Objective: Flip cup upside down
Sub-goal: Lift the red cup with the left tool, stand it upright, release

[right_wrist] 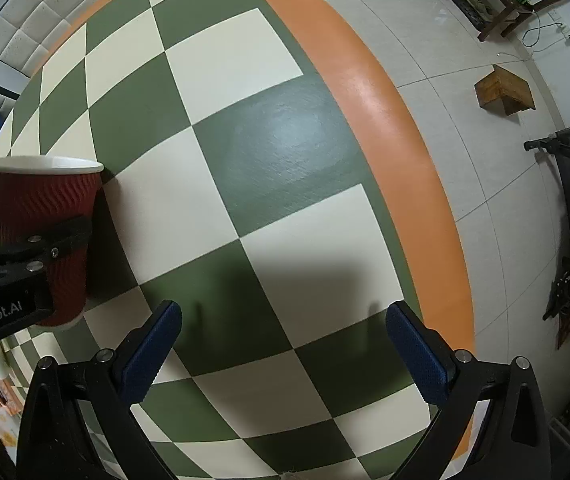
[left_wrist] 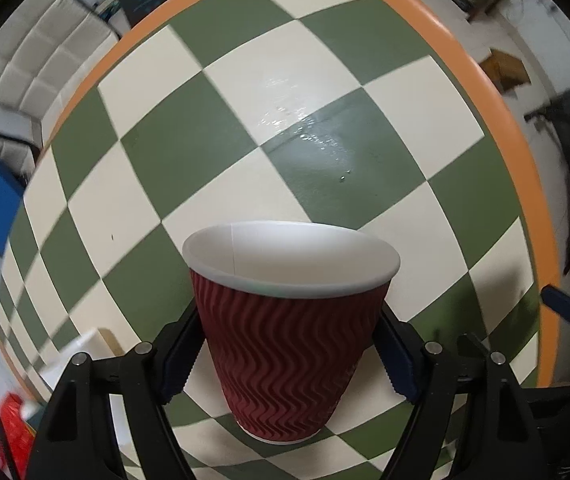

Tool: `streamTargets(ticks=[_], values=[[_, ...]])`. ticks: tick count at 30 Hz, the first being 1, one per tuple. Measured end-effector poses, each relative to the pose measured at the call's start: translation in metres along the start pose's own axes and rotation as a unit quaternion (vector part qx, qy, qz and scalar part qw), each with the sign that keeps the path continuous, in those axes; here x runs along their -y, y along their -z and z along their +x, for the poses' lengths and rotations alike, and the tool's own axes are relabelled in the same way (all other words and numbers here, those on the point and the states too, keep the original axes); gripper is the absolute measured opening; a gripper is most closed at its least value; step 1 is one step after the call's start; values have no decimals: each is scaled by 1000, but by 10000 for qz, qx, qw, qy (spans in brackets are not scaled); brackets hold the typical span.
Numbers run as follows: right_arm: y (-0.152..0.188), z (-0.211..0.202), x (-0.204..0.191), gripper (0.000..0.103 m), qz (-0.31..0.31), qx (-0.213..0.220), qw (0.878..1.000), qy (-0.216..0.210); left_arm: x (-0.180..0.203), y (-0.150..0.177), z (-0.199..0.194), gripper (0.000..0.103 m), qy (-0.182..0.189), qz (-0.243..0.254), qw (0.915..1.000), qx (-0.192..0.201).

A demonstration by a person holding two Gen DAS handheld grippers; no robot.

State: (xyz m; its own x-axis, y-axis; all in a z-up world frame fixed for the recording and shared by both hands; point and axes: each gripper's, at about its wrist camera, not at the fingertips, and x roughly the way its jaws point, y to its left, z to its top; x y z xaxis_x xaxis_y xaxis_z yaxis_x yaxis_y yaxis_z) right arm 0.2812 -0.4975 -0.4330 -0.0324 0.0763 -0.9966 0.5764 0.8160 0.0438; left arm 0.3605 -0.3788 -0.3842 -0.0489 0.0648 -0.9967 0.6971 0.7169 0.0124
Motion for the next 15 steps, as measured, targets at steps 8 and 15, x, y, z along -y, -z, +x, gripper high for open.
streamTargets(ticks=[8,15], values=[[-8,-2,5,103,-150,2,9999,-44,-41,31,-1,77,471,-600,9970,-100],[4,-14,-8,103,-360,-55,9993,-124,-72,76,-18,77,925,-1032,9903,-89]])
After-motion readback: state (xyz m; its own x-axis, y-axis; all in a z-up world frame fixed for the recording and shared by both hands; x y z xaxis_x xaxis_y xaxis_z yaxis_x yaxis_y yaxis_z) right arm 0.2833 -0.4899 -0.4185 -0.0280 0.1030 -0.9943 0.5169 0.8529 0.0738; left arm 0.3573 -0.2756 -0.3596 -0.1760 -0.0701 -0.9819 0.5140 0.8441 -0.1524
